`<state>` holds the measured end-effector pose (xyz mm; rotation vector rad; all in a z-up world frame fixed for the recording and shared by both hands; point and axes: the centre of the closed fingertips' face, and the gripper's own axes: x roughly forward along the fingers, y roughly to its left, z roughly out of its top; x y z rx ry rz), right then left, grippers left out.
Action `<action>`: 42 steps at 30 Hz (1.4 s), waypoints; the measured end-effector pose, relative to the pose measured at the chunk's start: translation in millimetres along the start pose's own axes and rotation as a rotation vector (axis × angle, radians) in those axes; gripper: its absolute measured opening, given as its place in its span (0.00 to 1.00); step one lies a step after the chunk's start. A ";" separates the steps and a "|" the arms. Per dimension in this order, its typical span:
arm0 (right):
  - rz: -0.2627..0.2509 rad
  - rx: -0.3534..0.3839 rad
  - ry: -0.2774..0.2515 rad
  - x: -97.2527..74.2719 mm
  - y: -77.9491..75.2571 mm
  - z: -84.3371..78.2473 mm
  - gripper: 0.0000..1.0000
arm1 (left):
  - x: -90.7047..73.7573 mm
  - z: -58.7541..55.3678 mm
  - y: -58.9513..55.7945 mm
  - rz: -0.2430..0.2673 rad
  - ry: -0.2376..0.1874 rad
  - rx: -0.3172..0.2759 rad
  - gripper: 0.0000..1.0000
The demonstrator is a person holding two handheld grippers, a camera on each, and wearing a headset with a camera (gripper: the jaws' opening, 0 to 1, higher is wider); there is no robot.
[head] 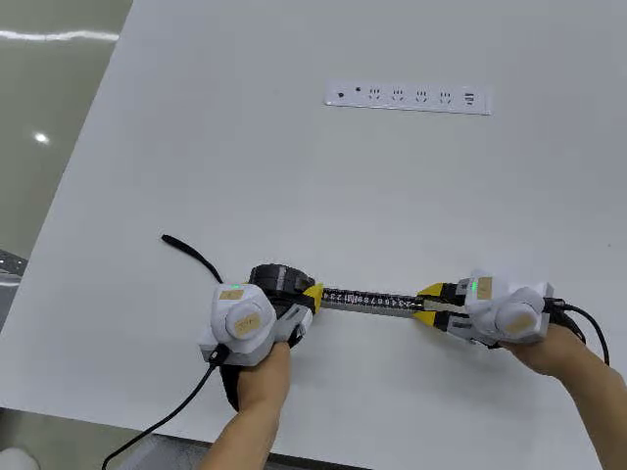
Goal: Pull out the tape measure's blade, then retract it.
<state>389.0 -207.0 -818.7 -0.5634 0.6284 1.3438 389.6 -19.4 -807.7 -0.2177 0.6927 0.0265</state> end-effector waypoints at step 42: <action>0.031 -0.038 -0.069 79.7 20.2 72.5 0.12 | 1.8 0.2 0.6 -0.021 0.004 -0.026 0.64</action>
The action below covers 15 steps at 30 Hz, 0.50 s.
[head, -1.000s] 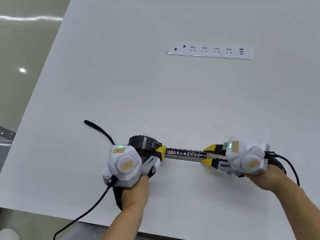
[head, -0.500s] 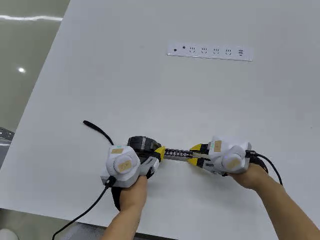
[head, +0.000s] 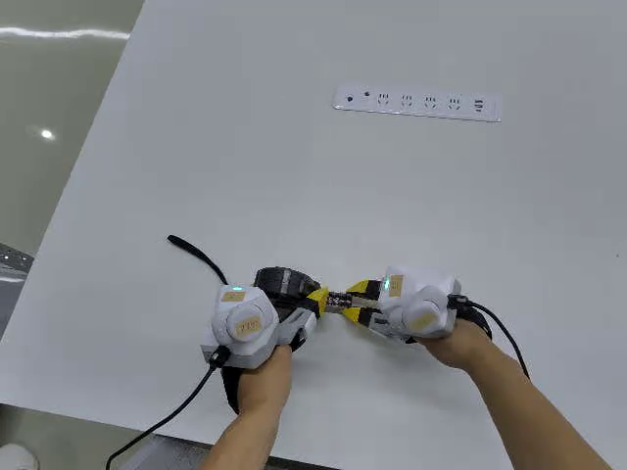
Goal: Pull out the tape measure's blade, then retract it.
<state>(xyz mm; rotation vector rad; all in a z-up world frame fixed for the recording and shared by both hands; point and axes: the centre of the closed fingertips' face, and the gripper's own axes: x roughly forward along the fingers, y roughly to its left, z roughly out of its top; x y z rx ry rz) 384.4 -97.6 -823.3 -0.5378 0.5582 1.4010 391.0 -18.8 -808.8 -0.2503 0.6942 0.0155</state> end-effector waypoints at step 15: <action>0.005 0.003 -0.042 19.2 5.8 17.4 0.12 | -0.4 -0.4 1.1 -0.003 0.003 -0.004 0.64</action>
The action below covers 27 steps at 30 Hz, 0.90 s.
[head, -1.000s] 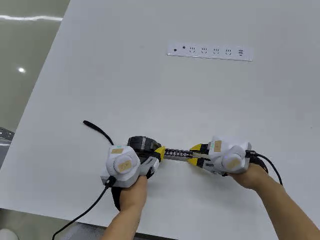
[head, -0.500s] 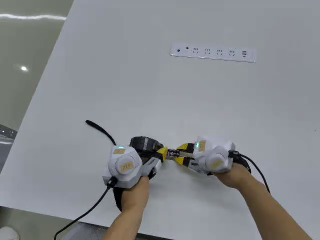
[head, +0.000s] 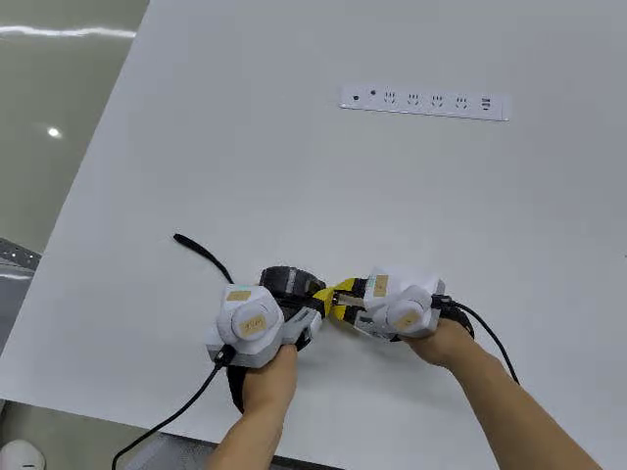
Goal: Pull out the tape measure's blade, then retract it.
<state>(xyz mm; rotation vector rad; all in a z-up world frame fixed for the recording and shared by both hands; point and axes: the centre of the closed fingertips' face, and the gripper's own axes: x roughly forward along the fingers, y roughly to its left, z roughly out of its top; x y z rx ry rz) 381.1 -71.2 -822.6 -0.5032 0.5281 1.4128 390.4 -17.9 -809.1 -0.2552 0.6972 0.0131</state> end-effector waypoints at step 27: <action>-0.023 -0.008 0.000 -0.2 -2.6 1.0 0.17 | -1.2 1.0 -3.2 0.005 0.007 0.004 0.67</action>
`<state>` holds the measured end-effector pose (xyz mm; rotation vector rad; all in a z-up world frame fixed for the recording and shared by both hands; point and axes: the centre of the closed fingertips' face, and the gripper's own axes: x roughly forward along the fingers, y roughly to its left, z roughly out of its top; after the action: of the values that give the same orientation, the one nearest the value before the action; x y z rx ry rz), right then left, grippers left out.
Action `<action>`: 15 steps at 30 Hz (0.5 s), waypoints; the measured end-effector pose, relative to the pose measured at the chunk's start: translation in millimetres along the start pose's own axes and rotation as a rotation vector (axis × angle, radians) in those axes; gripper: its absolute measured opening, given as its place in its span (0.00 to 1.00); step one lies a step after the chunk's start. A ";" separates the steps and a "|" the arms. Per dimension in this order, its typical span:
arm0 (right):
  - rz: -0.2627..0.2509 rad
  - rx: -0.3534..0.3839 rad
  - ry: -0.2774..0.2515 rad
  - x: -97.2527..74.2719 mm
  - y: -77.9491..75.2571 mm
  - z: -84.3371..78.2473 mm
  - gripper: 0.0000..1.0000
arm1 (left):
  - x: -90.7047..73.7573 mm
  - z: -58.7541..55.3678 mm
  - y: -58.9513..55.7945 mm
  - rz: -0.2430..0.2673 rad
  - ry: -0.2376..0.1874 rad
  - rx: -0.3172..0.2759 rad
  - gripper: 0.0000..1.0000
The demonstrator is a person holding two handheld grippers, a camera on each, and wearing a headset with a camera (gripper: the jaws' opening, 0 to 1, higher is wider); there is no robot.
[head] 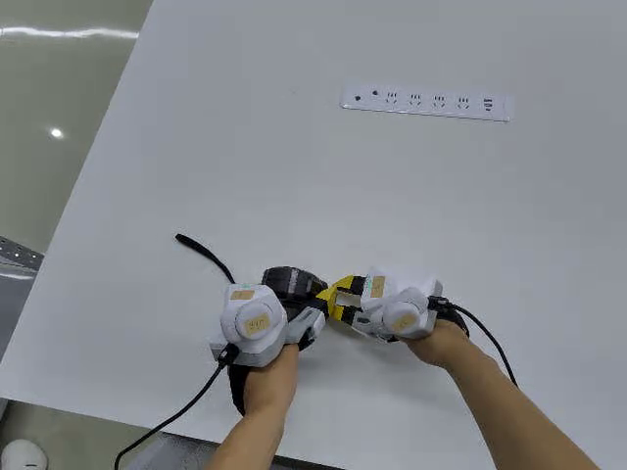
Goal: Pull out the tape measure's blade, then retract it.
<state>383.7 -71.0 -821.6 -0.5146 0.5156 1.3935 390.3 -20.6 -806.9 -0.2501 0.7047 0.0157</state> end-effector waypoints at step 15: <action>-0.025 0.029 -0.011 -17.3 -5.1 -4.1 0.25 | -1.6 0.9 -0.4 -0.018 0.003 0.027 0.68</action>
<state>386.8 -87.5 -813.9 -0.4885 0.5177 1.3625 389.7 -20.7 -805.1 -0.2305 0.7049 -0.0118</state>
